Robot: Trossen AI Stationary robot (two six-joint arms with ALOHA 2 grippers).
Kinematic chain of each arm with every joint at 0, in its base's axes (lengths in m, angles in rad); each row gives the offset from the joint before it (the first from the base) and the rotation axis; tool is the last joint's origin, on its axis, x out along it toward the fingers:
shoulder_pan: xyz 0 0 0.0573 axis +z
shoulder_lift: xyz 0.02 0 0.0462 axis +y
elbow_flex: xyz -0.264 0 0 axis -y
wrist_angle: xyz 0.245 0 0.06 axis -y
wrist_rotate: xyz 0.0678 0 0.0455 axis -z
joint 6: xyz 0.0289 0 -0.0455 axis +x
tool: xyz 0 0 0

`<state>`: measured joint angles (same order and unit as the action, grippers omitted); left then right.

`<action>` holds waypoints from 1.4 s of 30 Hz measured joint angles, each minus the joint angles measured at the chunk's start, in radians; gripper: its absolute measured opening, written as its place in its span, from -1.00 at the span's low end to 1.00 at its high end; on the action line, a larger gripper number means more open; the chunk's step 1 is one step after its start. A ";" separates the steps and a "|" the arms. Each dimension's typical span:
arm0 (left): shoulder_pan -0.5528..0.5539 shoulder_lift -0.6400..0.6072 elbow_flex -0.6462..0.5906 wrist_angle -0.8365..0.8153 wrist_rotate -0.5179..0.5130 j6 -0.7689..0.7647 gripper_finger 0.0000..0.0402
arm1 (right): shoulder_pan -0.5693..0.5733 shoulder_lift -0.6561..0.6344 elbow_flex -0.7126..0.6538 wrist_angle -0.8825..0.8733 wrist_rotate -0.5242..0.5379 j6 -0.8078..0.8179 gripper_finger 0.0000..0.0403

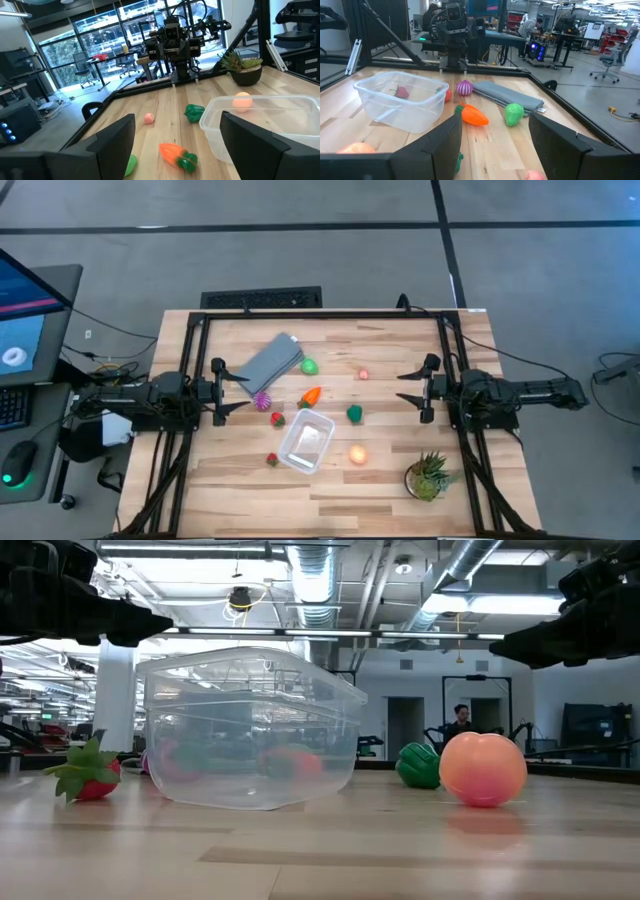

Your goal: Pick and placing Produce into tupperware

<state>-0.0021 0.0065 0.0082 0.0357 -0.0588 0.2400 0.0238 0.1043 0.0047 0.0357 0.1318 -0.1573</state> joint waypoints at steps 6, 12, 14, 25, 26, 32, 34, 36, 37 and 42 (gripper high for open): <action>0.000 0.000 0.000 0.000 0.000 0.000 0.40 | 0.000 0.000 0.000 0.000 0.000 0.000 0.27; 0.000 0.000 0.000 0.000 0.000 0.000 0.40 | 0.000 0.000 0.000 0.000 0.000 0.000 0.27; 0.000 0.000 0.000 0.000 0.000 0.000 0.40 | 0.000 0.000 0.000 0.000 0.000 0.000 0.27; 0.000 0.000 0.000 0.000 0.000 0.000 0.40 | 0.000 0.000 0.000 0.000 0.000 0.000 0.27; 0.000 0.000 0.000 0.000 0.000 0.000 0.40 | 0.000 0.000 0.000 0.000 0.000 0.000 0.27; 0.000 0.000 0.000 0.000 0.000 0.000 0.40 | 0.000 0.000 0.000 0.000 0.000 0.000 0.27; 0.000 0.000 0.000 0.000 0.000 0.000 0.40 | 0.000 0.000 0.000 0.000 0.000 0.000 0.27; 0.000 0.000 0.000 0.001 0.000 0.004 0.40 | 0.000 0.000 0.000 0.000 0.000 0.000 0.27; 0.000 0.000 0.000 0.003 0.000 0.014 0.40 | 0.000 0.000 0.000 0.000 0.000 0.000 0.27; 0.000 0.000 0.000 0.021 -0.002 -0.085 0.40 | 0.000 0.000 0.000 0.000 0.000 0.000 0.27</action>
<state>-0.0023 0.0063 0.0082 0.0563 -0.0605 0.1551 0.0238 0.1043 0.0048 0.0357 0.1318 -0.1571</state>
